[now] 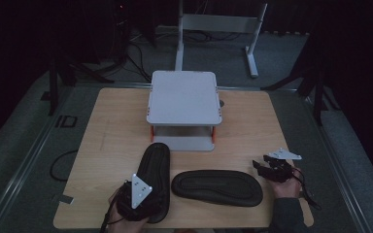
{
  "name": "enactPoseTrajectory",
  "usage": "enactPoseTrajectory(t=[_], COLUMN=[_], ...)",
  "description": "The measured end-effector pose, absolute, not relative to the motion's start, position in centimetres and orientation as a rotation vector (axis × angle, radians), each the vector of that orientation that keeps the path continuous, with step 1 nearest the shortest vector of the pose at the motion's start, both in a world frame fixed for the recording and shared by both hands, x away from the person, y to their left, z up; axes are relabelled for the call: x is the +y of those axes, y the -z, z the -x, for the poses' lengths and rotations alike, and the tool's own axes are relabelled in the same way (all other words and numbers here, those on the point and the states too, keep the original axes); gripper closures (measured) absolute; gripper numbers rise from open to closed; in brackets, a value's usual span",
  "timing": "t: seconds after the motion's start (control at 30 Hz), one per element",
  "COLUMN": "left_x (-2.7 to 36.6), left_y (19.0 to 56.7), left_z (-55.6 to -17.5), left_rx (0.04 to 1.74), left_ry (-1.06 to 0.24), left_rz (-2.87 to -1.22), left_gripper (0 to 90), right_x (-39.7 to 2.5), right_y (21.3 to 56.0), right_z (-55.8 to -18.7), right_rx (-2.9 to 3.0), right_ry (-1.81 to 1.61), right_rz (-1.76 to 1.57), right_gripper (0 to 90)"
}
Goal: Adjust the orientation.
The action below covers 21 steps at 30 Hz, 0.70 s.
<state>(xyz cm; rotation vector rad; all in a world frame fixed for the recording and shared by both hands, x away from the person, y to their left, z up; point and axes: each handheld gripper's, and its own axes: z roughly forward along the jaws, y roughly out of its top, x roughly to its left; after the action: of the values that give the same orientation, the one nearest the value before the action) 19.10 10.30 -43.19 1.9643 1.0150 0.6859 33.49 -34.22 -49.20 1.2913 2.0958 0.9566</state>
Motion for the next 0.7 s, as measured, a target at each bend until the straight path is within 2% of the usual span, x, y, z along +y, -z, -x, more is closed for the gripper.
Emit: enactPoseTrajectory(t=[0.2, 0.3, 0.5, 0.63, 0.7], left_x=[8.5, 7.7, 6.9, 7.6, 8.3], left_y=[44.1, 44.7, 46.3, 46.9, 47.0], left_z=[-17.6, -16.9, -16.1, -15.9, -15.9], left_rx=[0.938, 0.929, 0.968, 1.002, 1.015], left_ry=[-0.638, -0.664, -0.771, -0.872, -0.899], left_rz=[-2.048, -2.096, -2.194, -2.194, -2.185], left_gripper=[23.9, 16.7, 5.6, 4.3, 7.2], right_x=[-34.2, -34.2, -34.3, -34.4, -34.4], right_y=[49.2, 49.2, 49.2, 49.1, 49.2], right_z=[-33.5, -33.5, -33.5, -33.5, -33.5], right_rx=[2.096, 2.097, 2.095, 2.089, 2.089], right_ry=[-0.96, -0.961, -0.968, -0.971, -0.97], right_rz=[-1.291, -1.29, -1.287, -1.288, -1.287], right_gripper=[43.7, 43.5, 43.1, 43.1, 43.2])
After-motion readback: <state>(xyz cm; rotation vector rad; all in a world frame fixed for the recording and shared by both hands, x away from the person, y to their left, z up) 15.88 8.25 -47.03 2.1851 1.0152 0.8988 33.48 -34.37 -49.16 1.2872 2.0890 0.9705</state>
